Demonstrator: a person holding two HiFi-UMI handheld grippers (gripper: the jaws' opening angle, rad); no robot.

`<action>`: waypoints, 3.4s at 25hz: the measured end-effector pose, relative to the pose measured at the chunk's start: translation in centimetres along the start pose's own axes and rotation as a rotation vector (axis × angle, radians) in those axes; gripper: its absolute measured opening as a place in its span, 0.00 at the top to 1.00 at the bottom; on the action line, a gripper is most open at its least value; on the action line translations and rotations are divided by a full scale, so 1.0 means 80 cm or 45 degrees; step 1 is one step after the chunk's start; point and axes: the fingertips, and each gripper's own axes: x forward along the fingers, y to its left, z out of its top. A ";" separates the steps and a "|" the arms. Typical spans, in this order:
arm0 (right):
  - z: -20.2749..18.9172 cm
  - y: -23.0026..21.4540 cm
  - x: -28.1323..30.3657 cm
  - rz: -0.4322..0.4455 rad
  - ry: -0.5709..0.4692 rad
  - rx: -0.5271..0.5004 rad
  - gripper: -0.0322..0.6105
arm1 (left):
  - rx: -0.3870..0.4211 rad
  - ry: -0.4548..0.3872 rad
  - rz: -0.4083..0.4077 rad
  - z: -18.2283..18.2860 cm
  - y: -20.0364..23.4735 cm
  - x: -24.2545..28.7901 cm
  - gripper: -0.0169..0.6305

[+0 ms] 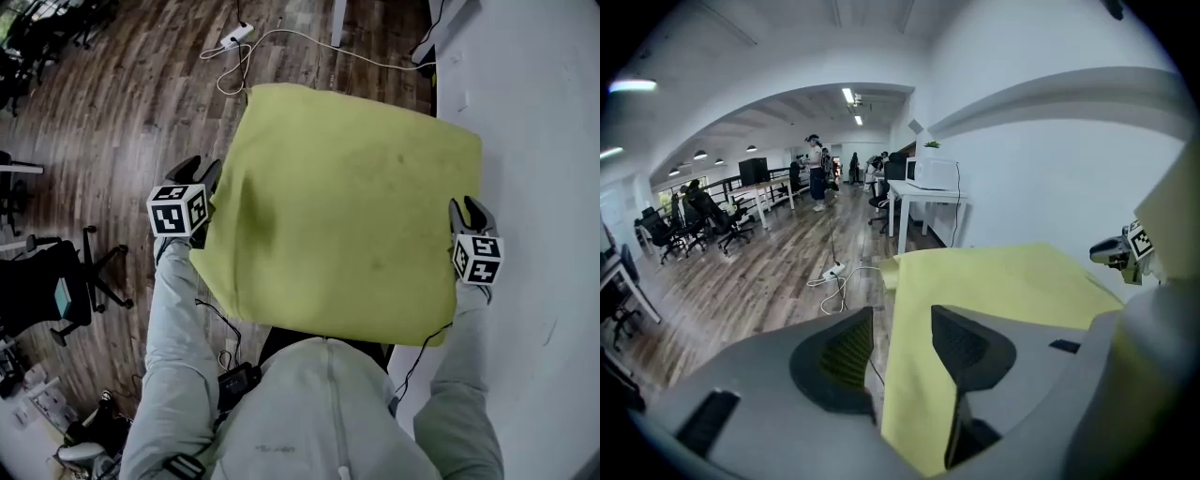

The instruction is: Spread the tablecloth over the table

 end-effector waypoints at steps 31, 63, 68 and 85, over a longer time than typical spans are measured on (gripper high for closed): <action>-0.059 0.215 -0.201 0.231 -0.247 0.085 0.74 | -0.296 0.197 -0.070 -0.338 -0.087 -0.244 0.63; -0.063 0.306 -0.219 0.130 -0.228 0.112 0.79 | 0.606 0.445 -0.402 -0.431 -0.130 -0.213 0.93; -0.060 0.315 -0.214 0.146 -0.224 0.096 0.79 | 0.677 0.493 -0.372 -0.447 -0.131 -0.212 0.93; -0.062 0.294 -0.223 0.112 -0.240 0.129 0.79 | 0.430 0.353 -0.273 -0.398 -0.101 -0.235 0.69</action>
